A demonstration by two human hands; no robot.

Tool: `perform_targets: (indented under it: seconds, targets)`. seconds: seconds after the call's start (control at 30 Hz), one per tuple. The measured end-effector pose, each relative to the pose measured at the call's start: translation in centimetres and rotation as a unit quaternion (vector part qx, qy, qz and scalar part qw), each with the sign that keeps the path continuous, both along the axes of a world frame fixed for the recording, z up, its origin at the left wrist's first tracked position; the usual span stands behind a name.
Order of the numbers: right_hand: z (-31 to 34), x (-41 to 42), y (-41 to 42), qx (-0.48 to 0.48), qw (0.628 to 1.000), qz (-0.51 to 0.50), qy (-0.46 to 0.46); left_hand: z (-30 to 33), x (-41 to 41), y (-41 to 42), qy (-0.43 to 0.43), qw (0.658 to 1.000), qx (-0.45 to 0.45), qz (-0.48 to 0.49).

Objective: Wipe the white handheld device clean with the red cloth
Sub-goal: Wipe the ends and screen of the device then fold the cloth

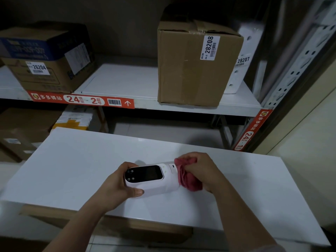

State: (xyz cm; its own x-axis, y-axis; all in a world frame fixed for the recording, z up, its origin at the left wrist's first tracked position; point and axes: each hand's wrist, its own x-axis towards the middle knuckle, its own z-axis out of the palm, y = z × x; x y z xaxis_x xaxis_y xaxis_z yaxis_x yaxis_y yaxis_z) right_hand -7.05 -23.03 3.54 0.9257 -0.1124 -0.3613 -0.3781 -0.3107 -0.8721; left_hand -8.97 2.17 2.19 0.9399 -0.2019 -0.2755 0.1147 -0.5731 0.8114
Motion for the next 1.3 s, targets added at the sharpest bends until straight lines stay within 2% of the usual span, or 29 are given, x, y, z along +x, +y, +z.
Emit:
perform_targets:
  seconds: [0.07,0.13,0.3,0.4,0.47,0.63,0.67,0.73,0.8,0.9,0.97,1.07,1.2,1.3]
  targets:
    - [-0.7,0.2,0.7,-0.027,0.998,-0.006,-0.054,0.0,0.0,0.0,-0.005,1.000,0.007,-0.002]
    - [-1.2,0.0,1.4,-0.056,0.996,-0.001,-0.062,0.2,0.0,-0.1,-0.010,1.000,0.014,-0.006]
    - [-1.7,-0.9,1.5,-0.166,0.982,0.088,0.026,1.2,0.3,-0.6,-0.026,0.999,0.037,-0.023]
    - [-0.2,-1.0,0.7,-0.165,0.975,0.121,0.086,1.8,0.6,-0.6,-0.031,0.997,0.054,-0.041]
    - [0.9,-1.0,-0.2,-0.141,0.979,0.107,0.102,2.3,0.8,-0.8,-0.037,0.995,0.072,-0.053]
    - [2.6,-0.3,-0.5,-0.040,0.999,0.022,-0.002,4.2,1.4,-2.1,-0.093,0.980,0.143,-0.101]
    - [2.6,-0.2,-0.1,-0.052,0.997,0.028,-0.044,4.6,1.4,-2.5,-0.108,0.974,0.160,-0.116]
    - [1.9,0.1,0.8,-0.145,0.981,0.050,-0.122,5.1,1.4,-3.4,-0.141,0.959,0.192,-0.152]
    - [0.7,0.3,1.4,-0.209,0.964,0.065,-0.152,5.4,1.4,-4.1,-0.181,0.942,0.215,-0.183]
    - [-0.7,0.7,1.2,-0.231,0.962,0.103,-0.106,5.7,1.4,-5.1,-0.243,0.912,0.254,-0.212]
    - [-0.4,0.5,0.9,-0.190,0.971,0.128,-0.066,5.9,1.3,-5.5,-0.254,0.901,0.279,-0.216]
    - [0.0,0.2,0.4,-0.190,0.967,0.163,-0.053,6.4,0.9,-6.0,-0.249,0.899,0.295,-0.204]
    - [-0.5,0.0,0.6,-0.232,0.961,0.147,-0.042,6.5,0.6,-6.8,-0.268,0.899,0.281,-0.202]
    - [-1.0,0.1,0.4,-0.226,0.965,0.128,-0.020,5.7,0.9,-7.1,-0.288,0.899,0.256,-0.208]
